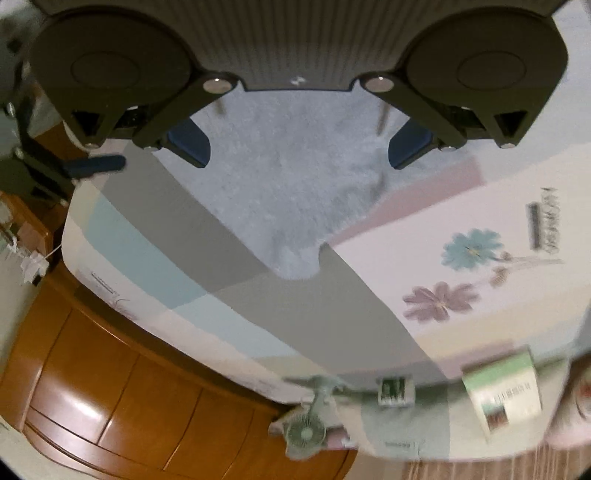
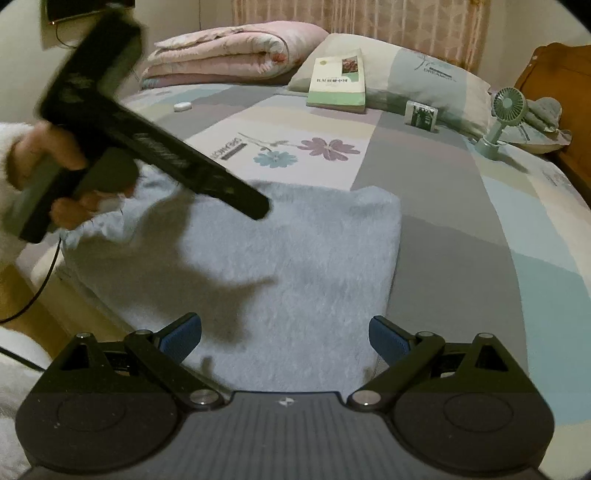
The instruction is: Fold clothes
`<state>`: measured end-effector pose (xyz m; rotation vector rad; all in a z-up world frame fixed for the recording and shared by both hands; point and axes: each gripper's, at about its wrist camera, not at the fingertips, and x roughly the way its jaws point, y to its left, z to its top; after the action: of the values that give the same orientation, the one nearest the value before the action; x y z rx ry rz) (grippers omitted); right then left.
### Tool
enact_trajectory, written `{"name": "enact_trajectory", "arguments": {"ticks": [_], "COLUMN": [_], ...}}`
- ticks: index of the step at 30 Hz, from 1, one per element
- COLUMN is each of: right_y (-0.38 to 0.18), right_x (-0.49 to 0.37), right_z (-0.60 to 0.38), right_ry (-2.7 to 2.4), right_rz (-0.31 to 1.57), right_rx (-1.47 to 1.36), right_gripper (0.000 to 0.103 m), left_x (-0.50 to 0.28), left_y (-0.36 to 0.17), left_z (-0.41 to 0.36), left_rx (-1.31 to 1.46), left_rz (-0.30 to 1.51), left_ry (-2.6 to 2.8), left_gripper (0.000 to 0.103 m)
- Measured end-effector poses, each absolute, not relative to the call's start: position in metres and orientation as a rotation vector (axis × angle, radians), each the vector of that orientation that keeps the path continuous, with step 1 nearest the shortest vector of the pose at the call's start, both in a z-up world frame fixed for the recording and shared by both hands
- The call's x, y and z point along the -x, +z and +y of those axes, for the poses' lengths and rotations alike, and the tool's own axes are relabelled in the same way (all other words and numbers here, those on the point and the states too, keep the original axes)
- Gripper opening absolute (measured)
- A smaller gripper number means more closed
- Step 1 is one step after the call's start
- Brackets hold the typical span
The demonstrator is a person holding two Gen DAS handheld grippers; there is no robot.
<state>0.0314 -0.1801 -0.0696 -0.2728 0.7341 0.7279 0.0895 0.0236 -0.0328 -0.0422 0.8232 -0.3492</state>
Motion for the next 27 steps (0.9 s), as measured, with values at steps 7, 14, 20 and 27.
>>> {"name": "enact_trajectory", "arguments": {"ticks": [7,14,20,27], "right_y": [-0.064,-0.066,-0.054,-0.075], "right_x": [-0.032,-0.031,-0.034,-0.046], "right_z": [-0.169,-0.159,-0.142,-0.106], "right_ry": [0.753,0.776,0.816,0.832], "right_rz": [0.72,0.735,0.691,0.683], "right_rx": [0.27,0.277,0.296,0.388], "right_gripper": [0.099,0.1,0.1,0.102], "left_x": [-0.042,-0.011,-0.002,0.001], "left_y": [-0.041,-0.053,-0.024,-0.029], "left_z": [0.056,0.075,0.083,0.089], "left_rx": [0.04,0.089,0.059,0.058], "left_rz": [0.892,0.897,0.805,0.806], "left_ry": [-0.213,-0.164,-0.075,-0.032], "left_gripper": [0.102,0.102,0.102,0.102]}}
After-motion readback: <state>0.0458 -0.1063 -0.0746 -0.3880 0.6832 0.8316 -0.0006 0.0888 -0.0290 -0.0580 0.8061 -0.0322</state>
